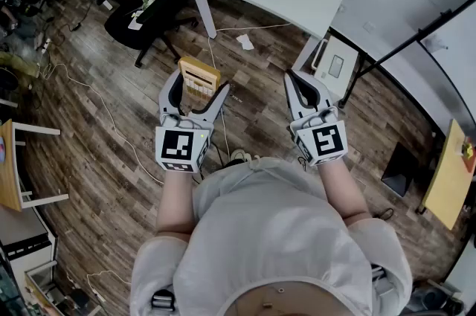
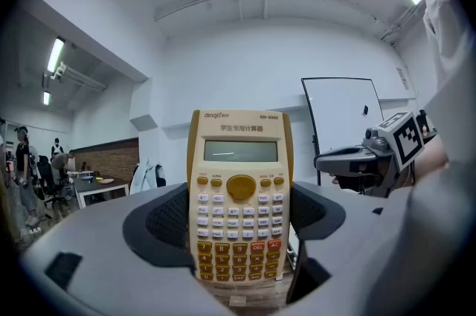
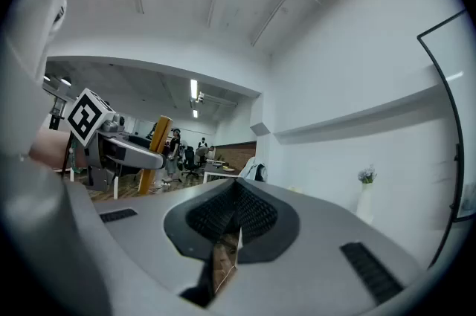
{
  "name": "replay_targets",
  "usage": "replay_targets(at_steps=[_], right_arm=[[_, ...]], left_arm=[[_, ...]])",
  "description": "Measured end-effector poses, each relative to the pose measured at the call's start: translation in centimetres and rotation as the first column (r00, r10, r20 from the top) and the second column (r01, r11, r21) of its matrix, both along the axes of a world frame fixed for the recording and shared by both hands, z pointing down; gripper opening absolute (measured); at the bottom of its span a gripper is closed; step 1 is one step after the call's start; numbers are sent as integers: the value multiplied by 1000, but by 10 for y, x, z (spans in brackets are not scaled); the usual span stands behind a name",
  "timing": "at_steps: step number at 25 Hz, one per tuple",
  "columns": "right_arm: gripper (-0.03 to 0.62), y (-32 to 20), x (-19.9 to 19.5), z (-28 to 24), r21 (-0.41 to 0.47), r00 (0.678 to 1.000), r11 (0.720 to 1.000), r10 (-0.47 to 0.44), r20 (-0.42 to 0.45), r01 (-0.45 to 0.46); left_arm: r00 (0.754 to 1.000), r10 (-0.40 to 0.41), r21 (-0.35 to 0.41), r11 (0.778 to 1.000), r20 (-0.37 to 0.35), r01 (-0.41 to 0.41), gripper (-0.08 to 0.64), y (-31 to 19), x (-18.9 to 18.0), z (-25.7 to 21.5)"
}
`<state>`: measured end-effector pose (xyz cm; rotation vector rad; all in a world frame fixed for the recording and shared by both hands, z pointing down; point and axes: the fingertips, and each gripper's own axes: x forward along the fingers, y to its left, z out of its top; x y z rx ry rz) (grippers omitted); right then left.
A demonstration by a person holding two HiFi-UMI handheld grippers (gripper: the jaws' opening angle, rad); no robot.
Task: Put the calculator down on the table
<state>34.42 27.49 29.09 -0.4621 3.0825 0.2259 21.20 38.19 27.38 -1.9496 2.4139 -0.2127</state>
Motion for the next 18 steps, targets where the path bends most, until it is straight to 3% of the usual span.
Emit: replay_targets(at_steps=[12,18], right_arm=[[2,-3,-18,8,-2,1000,1000,22,-19,-22],[3,-8,-40,15,-25,998,997,66,-25,-66]], left_arm=[[1000,11,-5,1000,-14,-11,397,-5,-18,7],[999,22,-6,1000,-37,-22,397,-2,-44,18]])
